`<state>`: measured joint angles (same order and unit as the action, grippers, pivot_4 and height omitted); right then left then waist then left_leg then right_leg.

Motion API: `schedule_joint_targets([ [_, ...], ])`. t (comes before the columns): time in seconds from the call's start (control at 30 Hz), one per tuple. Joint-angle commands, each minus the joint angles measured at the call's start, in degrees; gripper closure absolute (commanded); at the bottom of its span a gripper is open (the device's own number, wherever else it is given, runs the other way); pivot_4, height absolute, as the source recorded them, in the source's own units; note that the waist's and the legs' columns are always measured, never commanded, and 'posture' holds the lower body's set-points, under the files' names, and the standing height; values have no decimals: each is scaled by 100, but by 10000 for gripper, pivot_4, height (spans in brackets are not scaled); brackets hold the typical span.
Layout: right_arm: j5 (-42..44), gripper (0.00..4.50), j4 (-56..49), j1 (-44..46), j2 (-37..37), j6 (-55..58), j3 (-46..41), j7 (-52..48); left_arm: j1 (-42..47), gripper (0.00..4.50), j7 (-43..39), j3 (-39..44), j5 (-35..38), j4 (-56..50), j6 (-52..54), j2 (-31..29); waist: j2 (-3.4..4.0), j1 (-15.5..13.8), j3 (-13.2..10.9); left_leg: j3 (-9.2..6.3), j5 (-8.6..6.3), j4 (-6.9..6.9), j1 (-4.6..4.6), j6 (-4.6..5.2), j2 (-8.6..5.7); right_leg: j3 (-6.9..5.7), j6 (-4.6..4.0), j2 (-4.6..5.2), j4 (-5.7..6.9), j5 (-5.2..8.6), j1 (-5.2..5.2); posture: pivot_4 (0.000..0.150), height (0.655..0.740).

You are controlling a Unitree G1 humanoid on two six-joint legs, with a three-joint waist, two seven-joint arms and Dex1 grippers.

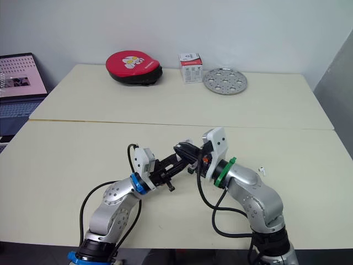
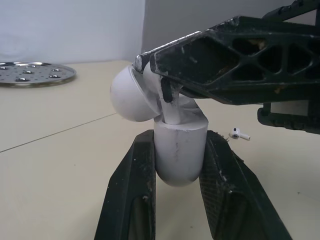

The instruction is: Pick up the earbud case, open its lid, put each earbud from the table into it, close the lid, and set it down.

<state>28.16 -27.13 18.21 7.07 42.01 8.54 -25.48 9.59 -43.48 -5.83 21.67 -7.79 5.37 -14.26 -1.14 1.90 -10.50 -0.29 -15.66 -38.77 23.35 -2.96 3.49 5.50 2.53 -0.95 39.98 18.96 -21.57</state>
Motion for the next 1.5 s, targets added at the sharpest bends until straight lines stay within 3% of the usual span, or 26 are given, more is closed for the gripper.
schedule_joint_targets([
  [0.03, -12, 41171, -41, -147, -42, -155, 124, 55, 131, 36912, 33, 22, 109, -249, -35, 67, 0, 0, 0, 0, 0, 0, 0, 0, 0, 0, 0, 0, 0, 0, 0, 1500, 7400],
  [0.2, -57, 41171, -111, -302, 54, -214, 238, 83, 130, 36912, 49, 35, 110, -273, -11, 75, 0, 0, 0, 0, 0, 0, 0, 0, 0, 0, 0, 0, 0, 0, -1, 1500, 7400],
  [0.47, 68, 13487, -533, -270, 274, -226, 117, 150, 87, 36912, 44, 0, 80, -296, -8, 79, 0, -3, 0, -1, 0, 0, 1, 0, 0, 0, 0, 0, -1, 0, -1, 1500, 7400],
  [0.57, 376, 12963, -905, -285, 558, 25, -162, 92, 57, 36912, 37, 2, 68, -282, -20, 71, 0, -6, 0, -1, 0, 0, 1, 0, -1, 1, 0, 1, -1, 0, 0, 1500, 7400],
  [0.77, 1369, 12963, -1598, -636, 1943, 540, -1715, -324, 11, 36912, 11, 23, 39, -220, -63, 40, -1, -16, 0, 0, 0, 0, 4, 0, -4, 1, 0, 3, -6, 0, 3, 1500, 7400],
  [0.87, 1401, 12963, -1713, -1460, 2951, 442, -2599, -939, 10, 36912, -33, 61, 34, -151, -100, -5, -1, -36, 0, -5, -1, 3, 6, 2, -7, -6, 1, 3, -19, 1, 9, 1500, 7400],
  [0.97, 813, 12963, -1490, -2663, 3637, -210, -3265, -1623, 20, 36912, -75, 89, 27, -89, -151, -51, -1, -34, 0, -4, -1, 6, 7, 2, -6, -5, 1, 2, -30, 1, 11, 1500, 7400],
  [1.23, -442, 12963, -153, -4543, 3725, -2044, -4314, -2413, 97, 36912, -146, 113, 29, 64, -254, -74, -3, -15, -2, 14, -1, 3, -26, 2, -8, 12, 5, 2, -31, -1, 41, 1500, 7400],
  [1.33, -475, 6691, 157, -4717, 3651, -2236, -4485, -2483, 127, 36912, -157, 102, 25, 107, -292, -63, -2, 3, -1, 30, -1, 4, -40, 2, -7, 28, 6, 1, -33, 0, 48, 1500, 7400],
  [1.4, -485, 101, 266, -4749, 3641, -2301, -4555, -2502, 146, 36912, -163, 98, 23, 128, -310, -63, -1, 2, 0, 31, -1, 5, -41, 3, -6, 30, 6, 0, -33, 0, 48, 1500, 7400],
  [1.5, -496, 0, 312, -4770, 3719, -2324, -4615, -2555, 149, 36912, -181, 95, 32, 133, -330, -84, -1, -4, 0, 29, -1, 5, -39, 2, -7, 28, 5, 0, -34, 0, 48, 1500, 7400],
])
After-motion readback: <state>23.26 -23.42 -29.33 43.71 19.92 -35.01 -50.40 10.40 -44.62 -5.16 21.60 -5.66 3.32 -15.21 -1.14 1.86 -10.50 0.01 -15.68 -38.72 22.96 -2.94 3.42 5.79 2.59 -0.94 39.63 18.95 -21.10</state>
